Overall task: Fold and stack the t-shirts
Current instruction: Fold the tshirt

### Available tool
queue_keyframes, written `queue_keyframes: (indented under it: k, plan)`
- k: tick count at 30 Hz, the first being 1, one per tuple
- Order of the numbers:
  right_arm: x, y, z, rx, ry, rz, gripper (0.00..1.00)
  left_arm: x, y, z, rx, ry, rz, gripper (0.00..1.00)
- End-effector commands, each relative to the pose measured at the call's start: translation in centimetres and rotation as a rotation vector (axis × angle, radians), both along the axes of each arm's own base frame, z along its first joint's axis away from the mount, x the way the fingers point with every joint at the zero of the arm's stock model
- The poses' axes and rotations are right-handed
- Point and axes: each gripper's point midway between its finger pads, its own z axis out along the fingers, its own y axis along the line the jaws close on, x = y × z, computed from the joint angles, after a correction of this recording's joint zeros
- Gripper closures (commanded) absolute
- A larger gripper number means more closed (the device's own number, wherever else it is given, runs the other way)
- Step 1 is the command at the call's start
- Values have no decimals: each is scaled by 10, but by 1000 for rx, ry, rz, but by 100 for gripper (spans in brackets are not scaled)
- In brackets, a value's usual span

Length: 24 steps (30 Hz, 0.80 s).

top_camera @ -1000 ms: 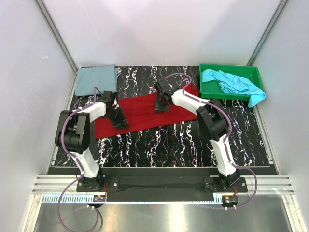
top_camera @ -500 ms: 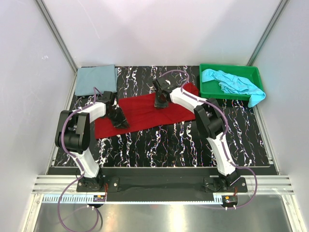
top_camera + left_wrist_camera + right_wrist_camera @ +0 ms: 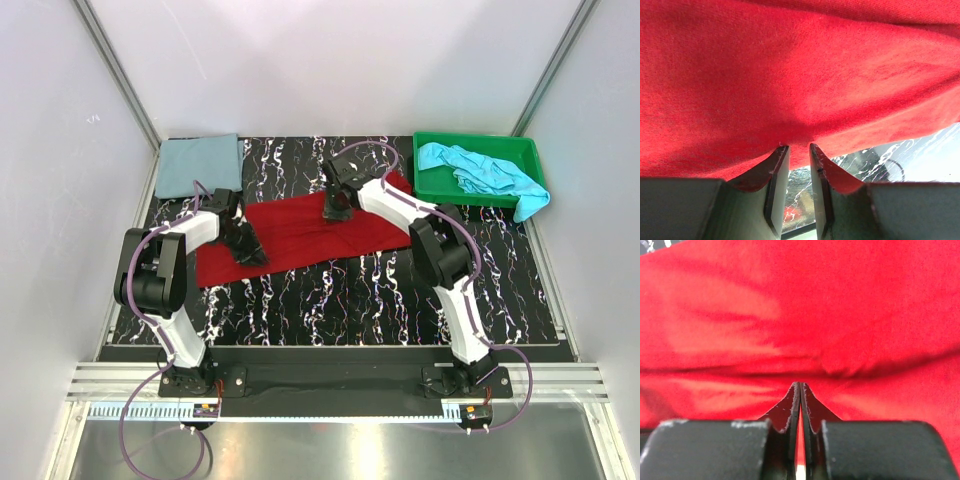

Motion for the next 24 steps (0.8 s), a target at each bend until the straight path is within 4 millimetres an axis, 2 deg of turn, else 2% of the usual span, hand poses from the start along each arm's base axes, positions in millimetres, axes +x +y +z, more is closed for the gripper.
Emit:
queue_keyframes:
  k: [1,5,8,19,24]
  plan:
    - [-13,14,52,83,-54,18,92,2,1,-6,5,-1,-1,71]
    - [-29,22,38,85,-10,44,89,1,1,-7,7,3,-4,71]
    - [-32,22,22,72,23,45,87,0,0,-9,5,11,-4,71]
    - [-23,19,-4,36,44,27,86,-3,-1,-11,-6,24,-11,71]
    - [-16,12,-9,30,47,8,85,-3,-2,-10,-12,21,-14,71]
